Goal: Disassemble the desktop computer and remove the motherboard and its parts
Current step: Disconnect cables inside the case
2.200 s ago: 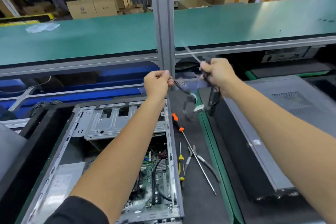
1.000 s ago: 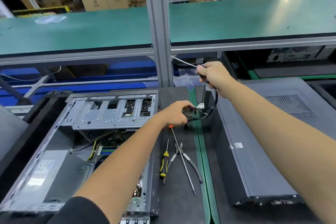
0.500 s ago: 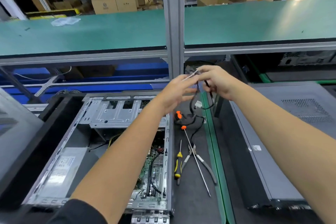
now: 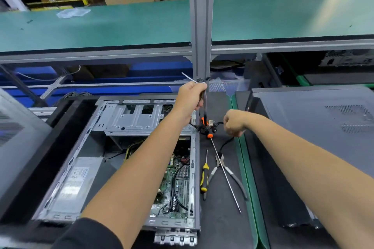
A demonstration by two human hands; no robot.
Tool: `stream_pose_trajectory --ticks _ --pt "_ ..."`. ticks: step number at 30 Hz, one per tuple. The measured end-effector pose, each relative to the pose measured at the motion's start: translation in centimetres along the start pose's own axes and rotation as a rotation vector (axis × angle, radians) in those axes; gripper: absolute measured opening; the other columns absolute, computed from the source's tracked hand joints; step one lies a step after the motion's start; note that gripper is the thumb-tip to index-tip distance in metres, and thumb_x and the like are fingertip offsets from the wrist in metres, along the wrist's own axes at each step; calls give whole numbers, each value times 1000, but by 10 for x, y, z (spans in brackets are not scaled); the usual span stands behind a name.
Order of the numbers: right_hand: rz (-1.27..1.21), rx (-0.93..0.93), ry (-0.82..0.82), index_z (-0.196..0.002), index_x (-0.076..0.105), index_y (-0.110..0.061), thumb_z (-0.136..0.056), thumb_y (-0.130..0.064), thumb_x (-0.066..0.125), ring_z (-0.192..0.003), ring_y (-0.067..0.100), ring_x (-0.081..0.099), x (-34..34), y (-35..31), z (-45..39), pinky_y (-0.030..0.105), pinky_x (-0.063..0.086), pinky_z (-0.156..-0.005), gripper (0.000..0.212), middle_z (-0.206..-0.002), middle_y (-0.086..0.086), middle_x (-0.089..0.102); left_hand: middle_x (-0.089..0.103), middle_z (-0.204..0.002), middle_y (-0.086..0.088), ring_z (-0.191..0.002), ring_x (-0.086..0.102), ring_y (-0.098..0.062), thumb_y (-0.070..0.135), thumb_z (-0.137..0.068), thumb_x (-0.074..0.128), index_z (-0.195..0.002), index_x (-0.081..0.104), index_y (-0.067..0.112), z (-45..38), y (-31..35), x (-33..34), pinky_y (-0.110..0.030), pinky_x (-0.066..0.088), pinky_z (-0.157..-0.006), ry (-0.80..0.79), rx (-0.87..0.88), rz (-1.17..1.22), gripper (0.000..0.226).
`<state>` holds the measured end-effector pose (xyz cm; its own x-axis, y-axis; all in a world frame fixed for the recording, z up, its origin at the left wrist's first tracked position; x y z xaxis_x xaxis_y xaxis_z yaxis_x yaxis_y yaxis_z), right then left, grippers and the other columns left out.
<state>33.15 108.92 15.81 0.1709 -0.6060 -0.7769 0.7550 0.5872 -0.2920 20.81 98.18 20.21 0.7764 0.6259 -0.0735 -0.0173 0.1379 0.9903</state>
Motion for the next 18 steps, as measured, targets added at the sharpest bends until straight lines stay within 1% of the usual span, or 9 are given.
stream_pose_trajectory --ticks 2,3,5,8,9,11,12,15,18 --pt "119 40 -144 -71 55 -3 -87 2 55 -44 20 55 21 0 -7 27 47 -48 17 -46 7 55 52 -62 2 -46 41 -9 21 -93 55 -80 51 14 1 -3 -1 -20 34 -43 3 18 -48 16" --pt "180 71 -237 -75 59 0 -90 -1 56 -46 19 58 30 1 -10 28 51 -53 15 -50 8 59 53 -63 2 -47 40 -10 21 -93 56 -80 50 14 2 -4 -1 -20 35 -45 9 26 -68 16" --pt "270 168 -456 -90 63 1 -95 -8 58 -57 17 62 47 5 -13 25 54 -64 12 -75 11 66 53 -63 2 -49 39 -11 18 -92 56 -77 48 15 1 -6 0 -23 35 -50 30 38 -112 18" --pt "431 256 -635 -96 64 -3 -99 -21 56 -52 10 58 69 11 -15 21 49 -61 19 -105 10 70 53 -62 3 -47 39 -7 17 -92 56 -76 49 16 -1 -10 2 -24 34 -51 38 58 -167 18" --pt "436 273 -634 -95 63 -2 -99 -25 57 -53 10 57 75 11 -16 21 47 -60 23 -101 7 71 53 -62 3 -46 39 -6 17 -92 56 -77 49 15 -1 -12 3 -22 34 -51 30 62 -169 16" --pt "427 275 -612 -81 58 -4 -97 -29 59 -48 10 56 81 9 -16 21 46 -54 30 -64 1 68 54 -63 3 -46 39 -4 17 -93 56 -81 52 13 -3 -14 4 -21 34 -52 23 65 -173 12" --pt "414 272 -604 -76 56 -6 -97 -30 60 -48 10 56 83 8 -17 21 46 -53 32 -53 0 63 54 -63 3 -46 40 -4 17 -93 56 -83 53 13 -3 -16 4 -22 35 -52 22 60 -176 11" --pt "330 277 -615 -74 53 -6 -97 -30 60 -57 12 54 89 5 -19 22 44 -58 33 -51 3 62 55 -61 3 -45 41 -5 17 -92 57 -82 54 14 -5 -18 7 -23 34 -52 9 36 -156 11" --pt "314 188 -531 -70 52 -9 -96 -23 62 -42 11 54 94 1 -21 20 44 -46 31 -47 0 60 55 -57 6 -42 42 -2 17 -91 57 -78 53 17 -5 -20 8 -22 35 -50 -8 27 -138 14"
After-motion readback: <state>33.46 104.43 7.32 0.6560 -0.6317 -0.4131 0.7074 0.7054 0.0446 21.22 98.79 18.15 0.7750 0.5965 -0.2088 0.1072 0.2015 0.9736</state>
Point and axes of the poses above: each hand's wrist, its own z-axis away from the middle knuckle, its own x-axis out of the palm, y = z × x, the point moved 1 cm from there along -z, towards the middle knuckle
